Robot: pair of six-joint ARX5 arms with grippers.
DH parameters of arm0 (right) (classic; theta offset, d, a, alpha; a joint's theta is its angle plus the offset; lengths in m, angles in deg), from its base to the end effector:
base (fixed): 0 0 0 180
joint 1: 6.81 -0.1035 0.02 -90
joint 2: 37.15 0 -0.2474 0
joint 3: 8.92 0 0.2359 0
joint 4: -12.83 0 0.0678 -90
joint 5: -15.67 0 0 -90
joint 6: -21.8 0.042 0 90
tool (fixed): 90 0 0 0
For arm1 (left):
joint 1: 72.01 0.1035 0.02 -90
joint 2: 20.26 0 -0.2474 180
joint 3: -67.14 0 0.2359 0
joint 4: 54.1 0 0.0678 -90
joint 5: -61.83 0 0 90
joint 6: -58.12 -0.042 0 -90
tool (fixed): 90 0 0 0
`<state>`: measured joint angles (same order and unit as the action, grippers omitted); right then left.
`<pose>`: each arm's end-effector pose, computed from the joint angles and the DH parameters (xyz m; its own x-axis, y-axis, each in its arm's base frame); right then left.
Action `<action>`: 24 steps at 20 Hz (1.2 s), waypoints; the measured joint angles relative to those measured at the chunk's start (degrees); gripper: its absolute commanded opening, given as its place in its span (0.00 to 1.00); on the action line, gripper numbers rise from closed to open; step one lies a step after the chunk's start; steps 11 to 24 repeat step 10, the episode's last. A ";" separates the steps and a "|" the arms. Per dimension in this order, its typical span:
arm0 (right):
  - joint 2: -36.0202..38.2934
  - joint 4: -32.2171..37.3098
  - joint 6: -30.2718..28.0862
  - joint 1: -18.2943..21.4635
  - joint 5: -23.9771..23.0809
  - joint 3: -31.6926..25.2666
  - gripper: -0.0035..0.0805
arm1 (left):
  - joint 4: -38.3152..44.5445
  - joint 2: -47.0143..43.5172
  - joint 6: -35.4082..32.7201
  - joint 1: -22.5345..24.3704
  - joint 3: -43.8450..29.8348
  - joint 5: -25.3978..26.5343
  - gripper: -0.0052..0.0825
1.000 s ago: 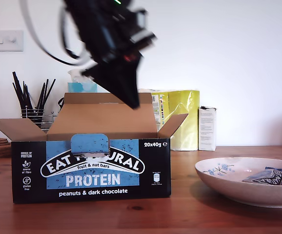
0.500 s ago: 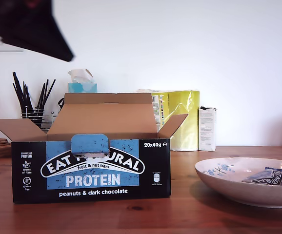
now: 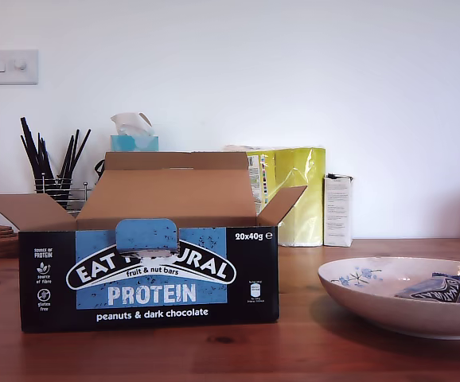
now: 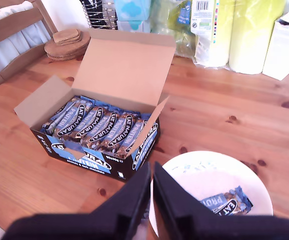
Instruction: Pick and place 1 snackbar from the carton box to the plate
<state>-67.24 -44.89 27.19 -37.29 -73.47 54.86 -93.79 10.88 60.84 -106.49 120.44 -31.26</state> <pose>0.0880 0.0525 0.3137 0.7794 0.4762 -0.4072 -0.4837 0.8704 0.0919 0.1070 -0.0762 0.2874 0.7544 -0.5835 -0.3008 0.5952 0.8012 -0.0615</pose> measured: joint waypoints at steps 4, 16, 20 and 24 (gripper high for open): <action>-1.75 -0.44 0.37 0.00 0.02 0.00 0.03 | -0.98 0.07 0.00 0.00 0.00 0.00 0.03; -2.51 -0.42 0.37 0.00 0.02 0.00 0.03 | -0.98 0.07 0.02 0.00 -0.02 0.00 0.03; -2.51 -0.42 0.37 0.00 0.02 0.00 0.03 | -0.98 0.07 0.02 0.00 -0.02 0.00 0.03; -2.51 -0.42 0.37 0.00 0.02 0.00 0.03 | -0.98 0.07 0.02 0.00 -0.02 0.00 0.03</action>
